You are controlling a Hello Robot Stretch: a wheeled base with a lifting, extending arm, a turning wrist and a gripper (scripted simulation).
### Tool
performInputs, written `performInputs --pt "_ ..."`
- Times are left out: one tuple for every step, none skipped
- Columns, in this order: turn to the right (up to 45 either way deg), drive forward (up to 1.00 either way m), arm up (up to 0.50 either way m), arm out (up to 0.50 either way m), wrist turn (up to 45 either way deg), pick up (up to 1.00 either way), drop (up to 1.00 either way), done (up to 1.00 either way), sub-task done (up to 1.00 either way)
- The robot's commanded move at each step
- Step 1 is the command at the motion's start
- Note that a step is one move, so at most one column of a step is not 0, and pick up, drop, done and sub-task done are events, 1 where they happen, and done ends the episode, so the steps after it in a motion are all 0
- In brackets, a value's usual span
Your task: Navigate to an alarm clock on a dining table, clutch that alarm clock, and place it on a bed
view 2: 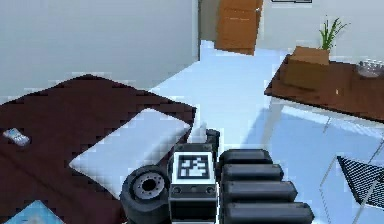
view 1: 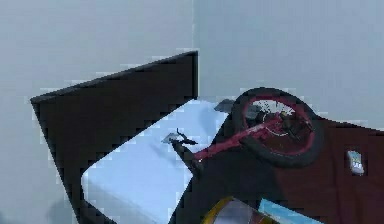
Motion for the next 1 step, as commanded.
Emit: performInputs --pt "-15.0 0.00 0.00 0.00 0.0 0.00 0.00 0.00 0.00"
